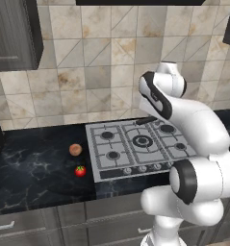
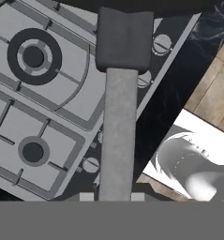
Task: Place the pan on the rear right burner on the stove. Then place the tomato and the onion in the pan and turn on the rear right burner.
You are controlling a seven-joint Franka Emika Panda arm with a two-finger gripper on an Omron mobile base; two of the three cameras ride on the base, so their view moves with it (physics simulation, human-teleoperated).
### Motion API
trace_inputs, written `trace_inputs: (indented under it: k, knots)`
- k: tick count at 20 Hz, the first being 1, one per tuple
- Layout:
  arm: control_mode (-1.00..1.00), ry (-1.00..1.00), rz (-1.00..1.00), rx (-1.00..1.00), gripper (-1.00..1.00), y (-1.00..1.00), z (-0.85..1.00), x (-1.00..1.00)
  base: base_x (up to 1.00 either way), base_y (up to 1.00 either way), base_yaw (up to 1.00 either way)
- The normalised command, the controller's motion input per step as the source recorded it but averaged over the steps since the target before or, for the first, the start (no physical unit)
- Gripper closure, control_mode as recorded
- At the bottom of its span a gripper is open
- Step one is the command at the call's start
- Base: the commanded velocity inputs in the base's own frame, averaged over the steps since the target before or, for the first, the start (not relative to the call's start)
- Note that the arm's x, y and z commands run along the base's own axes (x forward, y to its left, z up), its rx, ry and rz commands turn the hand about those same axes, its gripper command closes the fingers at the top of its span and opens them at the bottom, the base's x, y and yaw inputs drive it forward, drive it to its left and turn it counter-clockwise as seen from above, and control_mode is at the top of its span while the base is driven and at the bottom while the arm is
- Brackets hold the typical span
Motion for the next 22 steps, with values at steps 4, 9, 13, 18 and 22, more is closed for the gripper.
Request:
trace_inputs:
  k: [4,9,13,18,22]
  knots:
    - [-1.0,-0.07,-0.04,-0.03,1.0,-0.04,-0.08,0.03,0.0,0.0,0.0]
    - [-1.0,-0.03,-0.03,-0.04,1.0,-0.01,-0.16,0.01,0.0,0.0,0.0]
    - [-1.0,-0.02,-0.03,-0.04,1.0,-0.02,-0.2,0.0,0.0,0.0,0.0]
    - [-1.0,0.0,-0.02,-0.03,1.0,-0.04,-0.16,0.04,0.0,0.0,0.0]
    - [-1.0,0.0,-0.01,0.0,1.0,-0.11,-0.11,0.18,0.0,0.0,0.0]
